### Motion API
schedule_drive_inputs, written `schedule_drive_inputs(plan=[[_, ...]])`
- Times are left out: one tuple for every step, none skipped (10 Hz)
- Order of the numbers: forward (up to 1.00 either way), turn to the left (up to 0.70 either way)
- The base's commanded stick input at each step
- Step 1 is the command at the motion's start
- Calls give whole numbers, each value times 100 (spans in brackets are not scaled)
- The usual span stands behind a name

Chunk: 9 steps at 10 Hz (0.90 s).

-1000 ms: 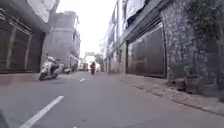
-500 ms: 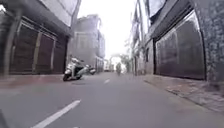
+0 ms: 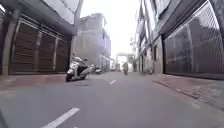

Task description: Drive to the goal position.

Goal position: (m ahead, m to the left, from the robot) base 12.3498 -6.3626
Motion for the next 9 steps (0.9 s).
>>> schedule_drive_inputs(plan=[[100, 0], [100, 0], [100, 0], [100, 0], [100, 0], [100, 0], [100, 0], [100, 0], [100, 0]])
